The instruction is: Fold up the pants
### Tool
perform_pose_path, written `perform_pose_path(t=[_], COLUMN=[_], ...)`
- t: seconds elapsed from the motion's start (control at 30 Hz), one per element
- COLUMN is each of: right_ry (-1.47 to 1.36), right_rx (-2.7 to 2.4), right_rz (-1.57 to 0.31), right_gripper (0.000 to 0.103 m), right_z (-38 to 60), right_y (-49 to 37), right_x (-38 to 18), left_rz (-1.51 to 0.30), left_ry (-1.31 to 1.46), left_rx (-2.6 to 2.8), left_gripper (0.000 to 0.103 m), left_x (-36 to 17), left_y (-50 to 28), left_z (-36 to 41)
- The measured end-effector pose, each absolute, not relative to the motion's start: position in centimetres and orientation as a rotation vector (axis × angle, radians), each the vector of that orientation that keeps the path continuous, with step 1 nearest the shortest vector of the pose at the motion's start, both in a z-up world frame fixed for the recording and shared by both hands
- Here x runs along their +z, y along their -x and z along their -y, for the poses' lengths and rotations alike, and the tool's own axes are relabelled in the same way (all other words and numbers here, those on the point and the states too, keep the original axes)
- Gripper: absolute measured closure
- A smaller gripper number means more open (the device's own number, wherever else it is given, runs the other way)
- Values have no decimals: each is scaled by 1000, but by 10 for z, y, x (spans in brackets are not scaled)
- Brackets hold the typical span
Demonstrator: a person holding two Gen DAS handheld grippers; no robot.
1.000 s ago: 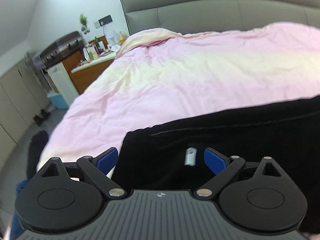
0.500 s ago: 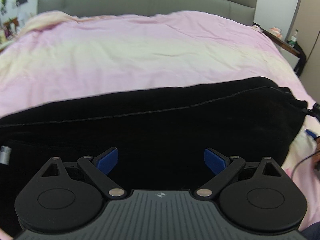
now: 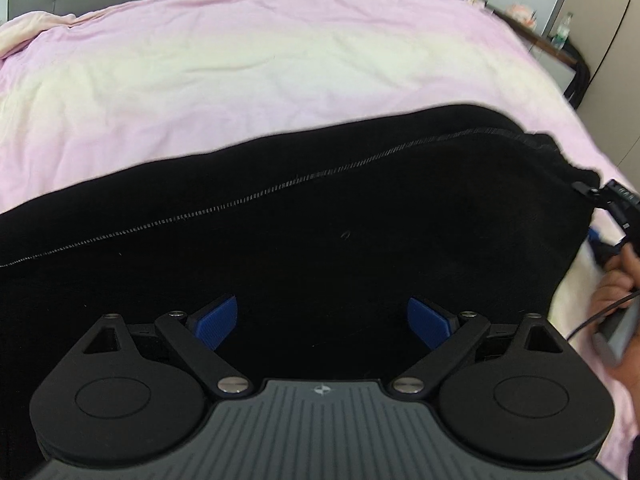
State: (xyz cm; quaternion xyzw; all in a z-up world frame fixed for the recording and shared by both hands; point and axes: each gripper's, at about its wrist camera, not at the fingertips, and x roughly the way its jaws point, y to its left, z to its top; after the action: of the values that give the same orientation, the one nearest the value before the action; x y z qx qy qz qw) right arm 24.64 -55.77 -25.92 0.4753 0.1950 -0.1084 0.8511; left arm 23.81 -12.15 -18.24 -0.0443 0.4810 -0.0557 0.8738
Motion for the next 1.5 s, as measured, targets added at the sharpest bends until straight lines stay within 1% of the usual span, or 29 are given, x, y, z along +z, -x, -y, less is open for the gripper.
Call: perform_pose_path(t=[0.03, 0.2, 0.27, 0.3, 0.37, 0.47, 0.53, 0.63, 0.7, 0.77, 0.8, 0.83, 0.97, 1.07, 1.33, 1.5], right_ry=[-1004, -945, -753, -618, -462, -242, -54, 292, 491, 720, 858, 906, 797, 836, 900, 818], right_rx=[-218, -218, -190, -153, -41, 157, 303, 492, 633, 750, 758, 744, 727, 726, 710, 756], right_rz=[-408, -380, -333, -290, -187, -61, -26, -88, -240, -395, -369, -346, -406, -385, -336, -366], right_gripper=[88, 90, 91, 91, 91, 91, 91, 91, 91, 90, 89, 89, 88, 86, 85, 83], right_z=[558, 552, 536, 520, 488, 425, 375, 302, 260, 223, 211, 206, 212, 212, 210, 221], right_y=[-246, -245, -243, -241, -230, -204, -182, -155, -148, -142, -132, -128, -137, -132, -95, -92], right_x=[-262, -255, -230, -211, -175, -127, -111, -126, -157, -199, -219, -224, -207, -206, -207, -195], left_rz=[-1020, -1048, -1061, -1057, -1043, -1011, -977, -938, -935, -951, -962, -974, -973, -977, -926, -925], left_ry=[92, 156, 184, 216, 298, 413, 434, 463, 467, 466, 473, 487, 496, 451, 299, 234], left_rx=[-107, -79, -90, -98, -93, -72, -45, 20, 65, 95, 108, 117, 107, 52, -35, -62], left_gripper=[0, 0, 0, 0, 0, 0, 0, 0, 0, 0, 0, 0, 0, 0, 0, 0], left_x=[-190, -205, -202, -199, -195, -189, -181, -172, -172, -177, -180, -183, -181, -180, -152, -160], left_y=[-241, -245, -246, -245, -243, -232, -221, -197, -184, -175, -173, -171, -168, -178, -204, -228], left_z=[124, 115, 109, 103, 88, 55, 35, 0, -21, -38, -45, -52, -57, -38, -1, 23])
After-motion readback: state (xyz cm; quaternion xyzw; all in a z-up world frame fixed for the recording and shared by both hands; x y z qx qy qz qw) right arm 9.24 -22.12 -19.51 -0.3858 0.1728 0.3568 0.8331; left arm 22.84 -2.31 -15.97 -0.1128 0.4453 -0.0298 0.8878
